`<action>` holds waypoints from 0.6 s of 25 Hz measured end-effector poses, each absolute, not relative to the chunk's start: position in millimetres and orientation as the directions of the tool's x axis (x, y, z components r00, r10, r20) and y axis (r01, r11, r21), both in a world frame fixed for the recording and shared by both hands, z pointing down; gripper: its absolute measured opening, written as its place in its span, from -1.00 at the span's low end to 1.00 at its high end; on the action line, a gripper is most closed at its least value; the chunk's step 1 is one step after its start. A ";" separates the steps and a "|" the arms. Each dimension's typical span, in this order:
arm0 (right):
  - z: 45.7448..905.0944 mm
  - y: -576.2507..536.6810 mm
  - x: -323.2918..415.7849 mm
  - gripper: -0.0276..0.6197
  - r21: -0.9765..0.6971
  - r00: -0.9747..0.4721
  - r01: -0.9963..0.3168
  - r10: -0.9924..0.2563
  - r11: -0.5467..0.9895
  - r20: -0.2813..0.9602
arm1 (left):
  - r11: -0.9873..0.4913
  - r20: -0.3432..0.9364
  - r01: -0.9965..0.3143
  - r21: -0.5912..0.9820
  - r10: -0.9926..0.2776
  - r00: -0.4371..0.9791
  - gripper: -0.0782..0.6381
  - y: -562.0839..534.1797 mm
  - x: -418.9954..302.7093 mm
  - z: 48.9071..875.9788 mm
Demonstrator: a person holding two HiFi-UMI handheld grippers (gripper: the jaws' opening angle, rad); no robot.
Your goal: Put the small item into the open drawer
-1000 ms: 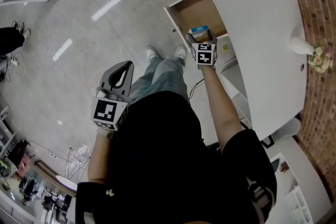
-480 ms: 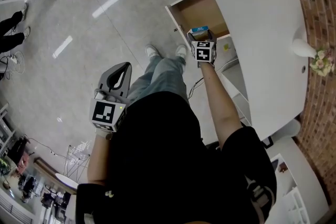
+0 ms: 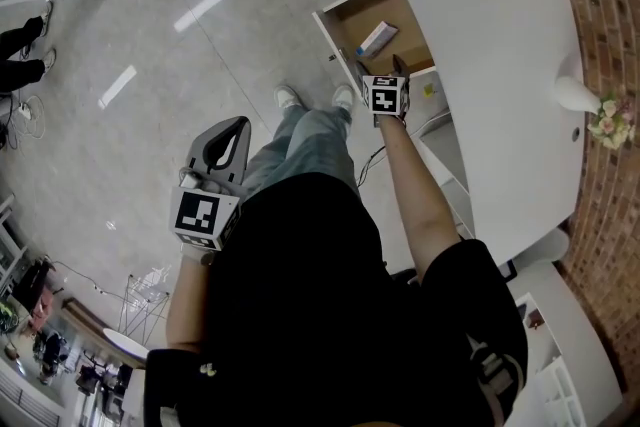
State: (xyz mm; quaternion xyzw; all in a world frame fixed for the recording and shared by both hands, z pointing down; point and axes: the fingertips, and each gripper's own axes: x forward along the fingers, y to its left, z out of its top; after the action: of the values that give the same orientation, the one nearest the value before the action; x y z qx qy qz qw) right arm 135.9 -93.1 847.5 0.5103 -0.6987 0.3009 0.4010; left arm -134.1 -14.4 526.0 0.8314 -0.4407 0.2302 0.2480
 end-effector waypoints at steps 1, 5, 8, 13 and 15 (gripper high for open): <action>846.9 -94.1 136.0 0.37 -0.012 -0.159 -0.954 -0.474 0.298 0.866 | -0.487 0.600 -0.848 0.210 -0.620 0.505 -0.78 -14.7 -133.3 525.7; 839.7 -97.3 134.7 0.37 -0.015 -0.171 -0.950 -0.480 0.311 0.860 | -0.483 0.593 -0.850 0.210 -0.628 0.504 -0.78 -16.7 -129.2 523.2; 834.3 -97.9 134.2 0.37 -0.021 -0.177 -0.949 -0.478 0.314 0.860 | -0.481 0.584 -0.851 0.209 -0.637 0.503 -0.77 -19.7 -125.7 519.7; 810.6 -100.0 129.8 0.20 -0.022 -0.196 -0.941 -0.492 0.337 0.849 | -0.476 0.560 -0.854 0.210 -0.657 0.504 -0.77 -25.0 -118.4 509.3; 795.8 -103.2 128.6 0.01 -0.006 -0.203 -0.932 -0.511 0.361 0.836 | -0.474 0.548 -0.855 0.210 -0.667 0.504 -0.77 -27.7 -113.5 504.6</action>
State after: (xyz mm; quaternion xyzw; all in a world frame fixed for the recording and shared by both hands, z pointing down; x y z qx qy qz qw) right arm 128.6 -103.2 795.8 0.4963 -0.7269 0.2704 0.3901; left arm -113.5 -27.7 504.6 0.8348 -0.4559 0.1998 0.2350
